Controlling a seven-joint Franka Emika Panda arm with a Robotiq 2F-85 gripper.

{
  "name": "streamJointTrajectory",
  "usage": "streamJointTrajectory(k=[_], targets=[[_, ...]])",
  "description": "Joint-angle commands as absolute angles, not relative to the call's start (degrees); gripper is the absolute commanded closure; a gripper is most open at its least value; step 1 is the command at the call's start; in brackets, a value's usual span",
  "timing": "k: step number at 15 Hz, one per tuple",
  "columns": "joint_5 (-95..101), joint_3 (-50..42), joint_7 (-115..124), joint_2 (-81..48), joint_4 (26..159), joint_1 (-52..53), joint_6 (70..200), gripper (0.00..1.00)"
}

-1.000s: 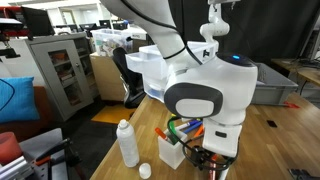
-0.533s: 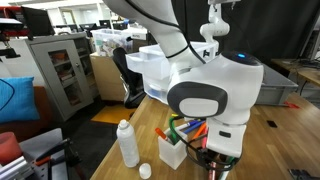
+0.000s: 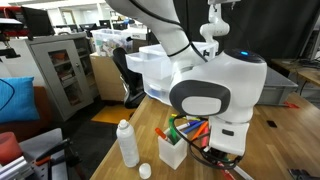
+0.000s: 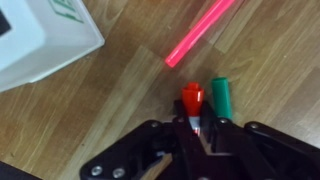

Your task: Put the orange and white marker in the white pencil holder

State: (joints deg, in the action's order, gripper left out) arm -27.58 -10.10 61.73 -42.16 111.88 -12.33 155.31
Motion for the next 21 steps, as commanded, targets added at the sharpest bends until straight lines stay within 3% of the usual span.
streamJointTrajectory(k=[1, 11, 12, 15, 21], targets=[[-31.8, -5.06, 56.98, -40.4, 111.45, -16.81, 156.01, 0.95], [-68.98, 12.72, 21.32, -28.86, 112.13, -30.61, 148.59, 0.95], [-75.06, 7.47, 17.1, -27.56, 112.1, -26.31, 144.12, 0.95], [-81.98, 2.86, 10.62, -24.5, 114.5, -24.75, 132.26, 0.95], [-73.83, -7.33, 13.97, -19.78, 119.67, -20.02, 114.31, 0.95]])
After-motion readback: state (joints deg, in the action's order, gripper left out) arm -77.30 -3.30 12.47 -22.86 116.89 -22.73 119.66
